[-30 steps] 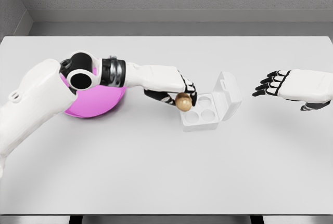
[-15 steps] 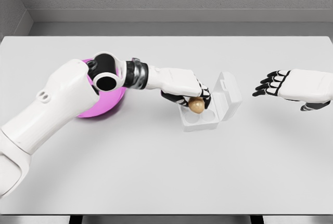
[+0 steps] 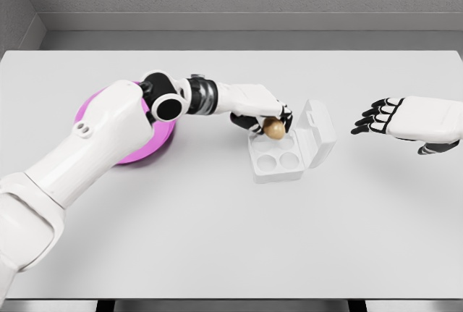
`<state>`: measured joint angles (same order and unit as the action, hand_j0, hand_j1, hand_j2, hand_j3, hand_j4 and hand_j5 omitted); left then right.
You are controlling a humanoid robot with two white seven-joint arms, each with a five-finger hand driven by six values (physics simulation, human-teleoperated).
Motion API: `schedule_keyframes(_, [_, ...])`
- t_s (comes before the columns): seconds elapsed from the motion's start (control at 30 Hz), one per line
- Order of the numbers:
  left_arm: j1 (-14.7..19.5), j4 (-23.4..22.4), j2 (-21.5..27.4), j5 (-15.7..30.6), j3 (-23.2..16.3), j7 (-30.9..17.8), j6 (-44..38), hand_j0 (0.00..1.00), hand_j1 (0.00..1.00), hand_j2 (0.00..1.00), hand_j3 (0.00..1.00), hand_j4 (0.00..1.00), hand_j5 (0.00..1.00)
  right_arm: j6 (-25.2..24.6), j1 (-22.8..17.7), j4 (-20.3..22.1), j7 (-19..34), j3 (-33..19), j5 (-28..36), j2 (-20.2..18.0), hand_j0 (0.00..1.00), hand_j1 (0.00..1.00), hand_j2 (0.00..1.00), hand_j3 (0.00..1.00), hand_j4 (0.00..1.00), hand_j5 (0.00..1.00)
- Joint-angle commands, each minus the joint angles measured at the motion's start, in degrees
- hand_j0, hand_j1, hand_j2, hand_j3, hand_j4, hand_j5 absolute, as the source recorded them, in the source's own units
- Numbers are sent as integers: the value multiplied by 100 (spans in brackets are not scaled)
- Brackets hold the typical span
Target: Pack egg into the box and close the box lid
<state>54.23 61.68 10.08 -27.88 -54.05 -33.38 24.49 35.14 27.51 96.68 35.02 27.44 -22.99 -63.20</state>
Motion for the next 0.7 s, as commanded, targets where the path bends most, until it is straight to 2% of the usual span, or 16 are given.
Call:
schedule_keyframes(0.0, [0,-86,-76,-103,8,86,-111,41,41,41,41,41,41,-14,0,0,-2,-1,23,-8,100,100,100,100,100,100])
schedule_keyframes(0.17, [35,-332,-226,-235,8,183,-111,41,41,41,41,41,41,-14,0,0,-2,-1,23,-8,100,100,100,100,100,100])
schedule_keyframes(0.3, [35,-332,-287,-367,8,183,-111,41,41,41,41,41,41,-14,0,0,-2,-1,23,-8,100,100,100,100,100,100])
schedule_keyframes(0.67, [123,-270,-235,-306,8,191,-14,44,44,44,44,44,44,-14,0,0,-2,-1,23,-8,100,100,100,100,100,100])
